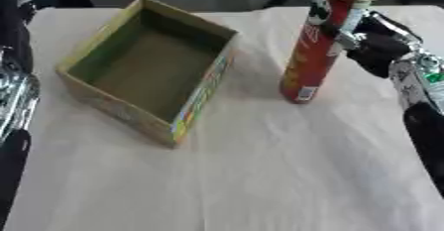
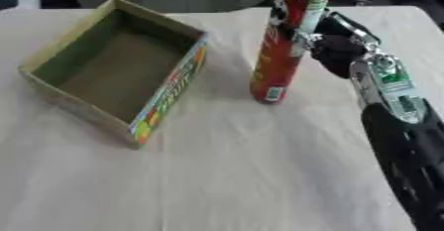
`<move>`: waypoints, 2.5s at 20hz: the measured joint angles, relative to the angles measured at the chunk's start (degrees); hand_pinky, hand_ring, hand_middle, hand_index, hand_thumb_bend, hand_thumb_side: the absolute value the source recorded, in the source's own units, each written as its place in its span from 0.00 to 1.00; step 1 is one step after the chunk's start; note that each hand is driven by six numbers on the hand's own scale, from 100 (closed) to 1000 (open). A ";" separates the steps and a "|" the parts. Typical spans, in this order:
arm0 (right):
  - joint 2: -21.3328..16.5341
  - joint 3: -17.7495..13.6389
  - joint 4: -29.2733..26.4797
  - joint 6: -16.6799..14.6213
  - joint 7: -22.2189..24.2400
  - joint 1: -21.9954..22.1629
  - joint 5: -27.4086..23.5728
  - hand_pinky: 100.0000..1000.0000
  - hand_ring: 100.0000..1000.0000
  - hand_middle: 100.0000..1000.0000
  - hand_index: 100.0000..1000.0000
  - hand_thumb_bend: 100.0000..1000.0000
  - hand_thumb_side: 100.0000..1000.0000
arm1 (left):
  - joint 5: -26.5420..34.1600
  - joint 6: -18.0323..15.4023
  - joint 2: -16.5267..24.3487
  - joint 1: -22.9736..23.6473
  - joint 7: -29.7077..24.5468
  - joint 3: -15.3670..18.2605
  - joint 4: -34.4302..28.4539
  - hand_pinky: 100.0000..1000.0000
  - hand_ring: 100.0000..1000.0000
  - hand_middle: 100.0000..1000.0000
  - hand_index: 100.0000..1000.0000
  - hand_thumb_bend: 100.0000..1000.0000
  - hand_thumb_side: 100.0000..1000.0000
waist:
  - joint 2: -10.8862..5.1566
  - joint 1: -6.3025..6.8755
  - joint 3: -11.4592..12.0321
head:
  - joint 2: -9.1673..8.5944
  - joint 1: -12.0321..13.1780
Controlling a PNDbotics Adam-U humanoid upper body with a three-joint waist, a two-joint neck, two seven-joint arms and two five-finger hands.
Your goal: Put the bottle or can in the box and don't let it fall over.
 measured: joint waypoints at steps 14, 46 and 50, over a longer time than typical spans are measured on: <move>0.18 -0.28 -1.84 -1.03 -5.70 0.44 -1.74 0.98 0.70 0.88 0.77 0.00 0.10 | 1.08 0.52 -0.23 1.12 3.81 1.21 -2.63 0.71 1.00 0.90 0.65 0.15 1.00 | -0.01 -0.02 0.00 | 0.01 -0.15; -1.47 -0.69 -10.66 -2.71 -21.31 2.01 -13.38 0.89 0.25 0.36 0.17 0.00 0.35 | 11.80 1.42 12.41 12.27 27.68 14.07 -34.58 0.76 1.00 0.87 0.68 0.21 0.93 | -3.67 -0.08 2.30 | 2.53 -2.69; -1.74 -0.47 -12.31 -3.75 -22.30 2.02 -14.23 0.88 0.25 0.34 0.17 0.00 0.32 | 11.73 1.66 12.63 13.26 28.06 14.47 -34.61 0.76 1.00 0.87 0.68 0.22 0.94 | -3.81 -0.09 2.29 | 2.95 -2.66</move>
